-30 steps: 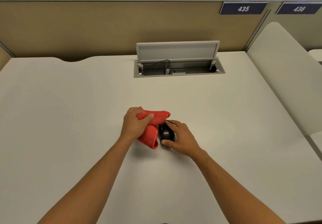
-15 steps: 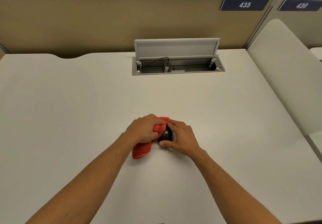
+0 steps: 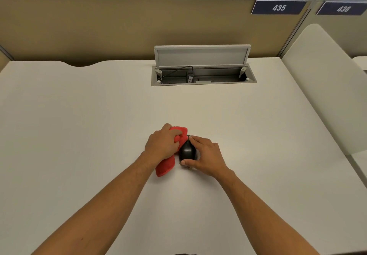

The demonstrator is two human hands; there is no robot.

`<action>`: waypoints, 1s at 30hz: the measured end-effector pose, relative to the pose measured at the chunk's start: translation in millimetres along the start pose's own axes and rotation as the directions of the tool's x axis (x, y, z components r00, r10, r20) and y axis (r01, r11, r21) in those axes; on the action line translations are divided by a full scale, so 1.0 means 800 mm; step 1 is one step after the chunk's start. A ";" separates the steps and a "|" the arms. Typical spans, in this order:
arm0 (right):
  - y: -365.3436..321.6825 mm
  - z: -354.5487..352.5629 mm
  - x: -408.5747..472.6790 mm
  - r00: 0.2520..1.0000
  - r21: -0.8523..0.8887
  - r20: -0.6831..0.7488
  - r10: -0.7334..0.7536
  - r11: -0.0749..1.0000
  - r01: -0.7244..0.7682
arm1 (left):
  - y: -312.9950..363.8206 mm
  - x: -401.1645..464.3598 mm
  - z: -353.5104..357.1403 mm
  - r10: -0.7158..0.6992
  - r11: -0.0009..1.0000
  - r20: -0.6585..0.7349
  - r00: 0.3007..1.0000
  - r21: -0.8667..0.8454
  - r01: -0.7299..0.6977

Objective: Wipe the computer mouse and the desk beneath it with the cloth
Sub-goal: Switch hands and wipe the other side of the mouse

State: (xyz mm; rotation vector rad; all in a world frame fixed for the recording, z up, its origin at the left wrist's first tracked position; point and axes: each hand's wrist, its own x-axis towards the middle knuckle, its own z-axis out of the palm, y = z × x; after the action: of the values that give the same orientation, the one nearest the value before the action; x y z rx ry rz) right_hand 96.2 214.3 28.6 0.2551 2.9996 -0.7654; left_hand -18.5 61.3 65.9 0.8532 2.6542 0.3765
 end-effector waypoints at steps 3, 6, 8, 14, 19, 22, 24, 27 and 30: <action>0.000 0.000 0.001 1.000 0.007 -0.001 0.002 1.000 -0.002 | 0.003 0.000 0.003 0.046 0.998 0.106 0.993 0.041 -0.050; 0.000 0.000 0.002 1.000 -0.010 0.005 0.002 1.000 -0.002 | 0.002 0.006 -0.006 0.004 0.992 0.155 0.988 0.122 -0.023; 0.001 0.000 0.002 1.000 -0.018 0.003 0.003 1.000 -0.003 | 0.001 0.008 -0.012 -0.032 0.987 0.133 0.991 0.161 0.010; -0.001 -0.001 0.002 1.000 0.014 0.000 0.002 1.000 -0.002 | 0.000 0.001 0.000 -0.027 0.997 0.090 0.996 -0.063 0.033; -0.003 -0.004 0.001 1.000 0.029 -0.005 0.000 1.000 0.000 | -0.001 -0.005 0.003 0.021 0.996 0.145 0.989 -0.094 -0.007; -0.003 -0.004 0.000 1.000 0.033 -0.014 -0.002 0.999 0.003 | -0.003 -0.014 0.001 0.065 0.990 0.158 0.985 -0.135 -0.044; -0.004 -0.004 0.000 1.000 0.034 -0.010 0.001 0.999 -0.001 | -0.004 -0.025 0.001 0.085 0.985 0.163 0.983 -0.165 -0.058; -0.004 -0.003 0.000 1.000 0.022 -0.002 0.012 1.000 -0.012 | -0.006 -0.041 0.004 0.106 0.979 0.164 0.981 -0.189 -0.074; -0.004 -0.005 0.001 1.000 0.015 0.006 0.015 1.000 -0.015 | -0.009 -0.053 0.009 0.125 0.976 0.190 0.974 -0.199 -0.087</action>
State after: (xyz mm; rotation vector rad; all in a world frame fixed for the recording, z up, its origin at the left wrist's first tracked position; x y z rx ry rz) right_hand 95.0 213.8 33.7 0.2753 2.9837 -0.7867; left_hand 13.2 30.8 66.3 0.9225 2.3504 0.5307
